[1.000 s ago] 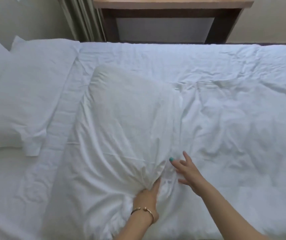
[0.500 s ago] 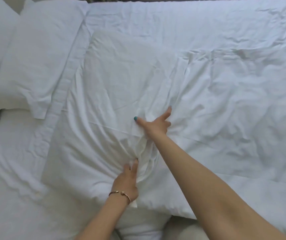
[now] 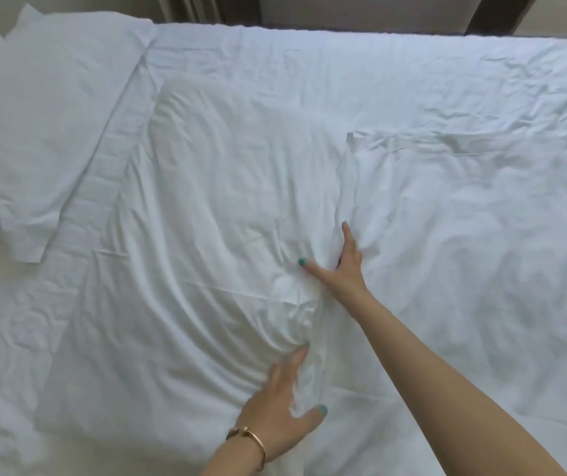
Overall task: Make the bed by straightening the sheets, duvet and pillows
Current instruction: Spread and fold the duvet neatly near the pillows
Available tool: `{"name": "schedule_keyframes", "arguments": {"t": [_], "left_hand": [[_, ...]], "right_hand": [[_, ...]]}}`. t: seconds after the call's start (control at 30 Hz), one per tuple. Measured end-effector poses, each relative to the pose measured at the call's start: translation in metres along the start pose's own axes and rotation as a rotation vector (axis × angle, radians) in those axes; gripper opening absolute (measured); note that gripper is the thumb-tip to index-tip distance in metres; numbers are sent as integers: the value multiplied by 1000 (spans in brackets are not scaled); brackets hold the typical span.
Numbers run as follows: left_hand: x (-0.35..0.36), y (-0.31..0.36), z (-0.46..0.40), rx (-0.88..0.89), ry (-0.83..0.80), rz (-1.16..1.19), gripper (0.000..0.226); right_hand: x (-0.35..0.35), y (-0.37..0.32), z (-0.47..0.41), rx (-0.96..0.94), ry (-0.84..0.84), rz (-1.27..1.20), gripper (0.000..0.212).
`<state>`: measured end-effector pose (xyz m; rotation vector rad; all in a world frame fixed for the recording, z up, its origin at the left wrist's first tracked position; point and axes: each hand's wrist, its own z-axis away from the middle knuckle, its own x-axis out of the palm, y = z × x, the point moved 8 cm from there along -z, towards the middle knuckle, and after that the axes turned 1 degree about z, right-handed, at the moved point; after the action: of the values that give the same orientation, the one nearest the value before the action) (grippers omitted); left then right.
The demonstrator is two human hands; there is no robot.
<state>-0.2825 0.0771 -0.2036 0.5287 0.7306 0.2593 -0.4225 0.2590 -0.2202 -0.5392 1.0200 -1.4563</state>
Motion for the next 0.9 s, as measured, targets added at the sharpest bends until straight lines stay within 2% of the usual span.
{"name": "schedule_keyframes", "arguments": {"t": [0.1,0.17,0.23,0.27,0.37,0.4,0.43,0.47,0.5,0.57,0.6,0.67,0.77,0.83,0.9], "left_hand": [[-63,27,-6,337,589,-331,68],[-88,28,-25,278,739,-457,76],[-103,24,-52,124,716,-498,96],[-106,23,-62,64,700,-519,103],[-117,20,-79,-13,699,-505,108],[-118,19,-81,-28,702,-507,109],[-117,17,-82,-33,701,-529,108],[-113,16,-84,-27,694,-561,108],[-108,15,-86,-23,666,-579,106],[-98,12,-96,-22,598,-587,105],[-96,10,-104,-33,576,-585,105],[-95,3,-118,-87,541,-563,106],[-95,1,-126,-94,508,-538,110],[-98,-4,-122,-19,461,-518,109],[-105,-11,-103,135,445,-418,99]], "right_hand": [[1,-41,-38,-57,109,-214,114],[2,-63,-69,-36,161,-239,119],[7,-82,-93,26,128,-153,122],[13,-101,-99,-51,85,-80,116],[34,-168,-81,-539,10,35,92],[37,-172,-76,-632,1,42,86],[34,-162,-81,-643,25,39,80],[26,-142,-92,-575,58,53,76],[18,-113,-108,-430,62,120,75],[9,-60,-131,-137,-13,294,77],[8,-48,-135,-89,-36,351,75],[18,-51,-122,-139,-12,436,68],[31,-31,-75,-317,-17,462,61],[42,-4,-30,-322,-46,373,58],[54,19,15,-236,-91,214,54]]}}
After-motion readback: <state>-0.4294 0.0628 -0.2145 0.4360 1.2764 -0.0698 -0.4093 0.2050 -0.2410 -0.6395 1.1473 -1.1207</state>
